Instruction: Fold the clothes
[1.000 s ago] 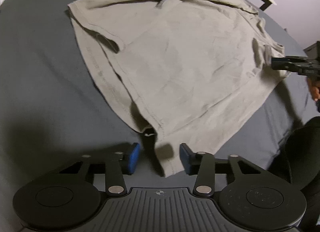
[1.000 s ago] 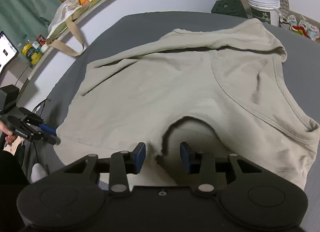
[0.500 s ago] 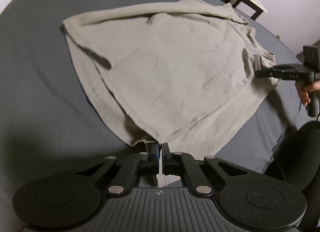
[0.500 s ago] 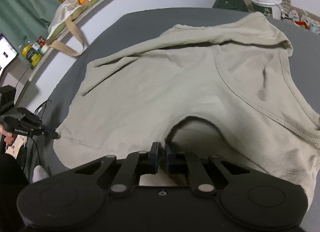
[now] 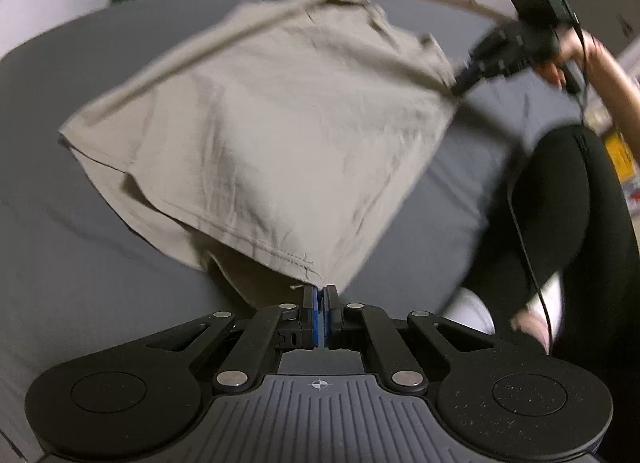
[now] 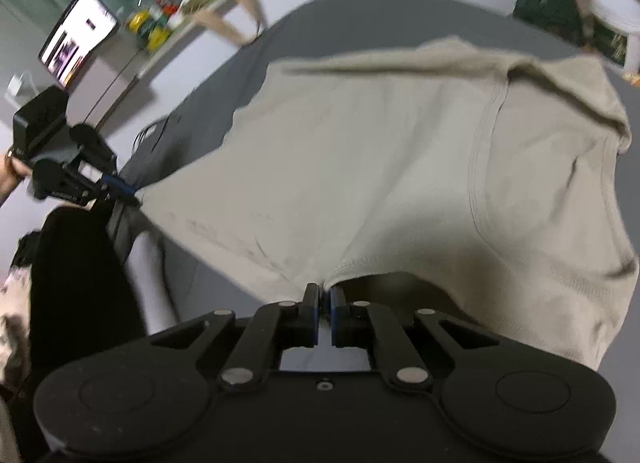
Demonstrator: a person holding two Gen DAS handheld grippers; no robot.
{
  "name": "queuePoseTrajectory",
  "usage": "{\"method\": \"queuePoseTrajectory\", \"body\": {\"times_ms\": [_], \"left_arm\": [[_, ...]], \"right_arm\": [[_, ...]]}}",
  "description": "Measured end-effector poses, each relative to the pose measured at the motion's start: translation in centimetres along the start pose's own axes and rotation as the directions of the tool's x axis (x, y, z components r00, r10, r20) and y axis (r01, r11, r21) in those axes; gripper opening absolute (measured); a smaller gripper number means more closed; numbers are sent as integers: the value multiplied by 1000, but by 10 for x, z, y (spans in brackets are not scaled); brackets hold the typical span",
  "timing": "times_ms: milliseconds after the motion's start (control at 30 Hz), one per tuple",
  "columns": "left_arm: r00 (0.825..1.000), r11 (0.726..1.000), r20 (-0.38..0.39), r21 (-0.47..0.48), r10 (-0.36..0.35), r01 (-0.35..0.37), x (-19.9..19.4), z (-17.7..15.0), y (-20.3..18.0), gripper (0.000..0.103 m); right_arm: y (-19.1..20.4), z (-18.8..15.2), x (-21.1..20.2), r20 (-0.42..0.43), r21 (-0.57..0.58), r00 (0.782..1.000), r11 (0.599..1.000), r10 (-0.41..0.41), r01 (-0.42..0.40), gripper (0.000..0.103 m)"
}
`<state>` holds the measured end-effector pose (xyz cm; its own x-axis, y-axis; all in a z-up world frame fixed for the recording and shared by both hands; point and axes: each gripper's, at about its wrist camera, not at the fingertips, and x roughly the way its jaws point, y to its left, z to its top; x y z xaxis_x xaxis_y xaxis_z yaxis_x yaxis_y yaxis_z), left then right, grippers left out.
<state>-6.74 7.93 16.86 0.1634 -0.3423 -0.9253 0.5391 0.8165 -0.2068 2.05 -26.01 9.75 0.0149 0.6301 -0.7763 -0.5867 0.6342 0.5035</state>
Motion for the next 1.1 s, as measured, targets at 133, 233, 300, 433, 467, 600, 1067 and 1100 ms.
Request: {"method": "queuePoseTrajectory", "body": {"times_ms": [133, 233, 300, 433, 467, 600, 1067, 1100], "left_arm": [[996, 998, -81, 57, -21, 26, 11, -11, -5, 2], [988, 993, -151, 105, -31, 47, 23, -17, -9, 2], [978, 986, -205, 150, -41, 73, 32, -17, -15, 2], [951, 970, -309, 229, -11, 86, 53, -8, -22, 2], [943, 967, -333, 238, -10, 95, 57, -10, -24, 2], [921, 947, -390, 301, 16, 111, 74, -13, -31, 2], [905, 941, -425, 302, -11, 153, 74, -18, -25, 0], [903, 942, -429, 294, -23, 164, 74, -18, -23, 0]], "right_arm": [[7, -13, 14, -143, -18, 990, 1000, -4, 2, 5], [11, -18, 28, -240, -45, 970, 999, -39, 29, 4], [10, -17, 36, -283, -48, 958, 998, -51, 39, 1], [11, -11, 45, -321, -64, 946, 997, -56, 38, 1], [15, -9, 46, -327, -82, 943, 996, -65, 40, 2], [42, -8, 33, -294, -258, 950, 966, -107, 29, 6], [104, -32, 99, -238, -838, 837, 540, -492, 79, 10], [101, -32, 99, -245, -837, 839, 543, -486, 70, 7]]}}
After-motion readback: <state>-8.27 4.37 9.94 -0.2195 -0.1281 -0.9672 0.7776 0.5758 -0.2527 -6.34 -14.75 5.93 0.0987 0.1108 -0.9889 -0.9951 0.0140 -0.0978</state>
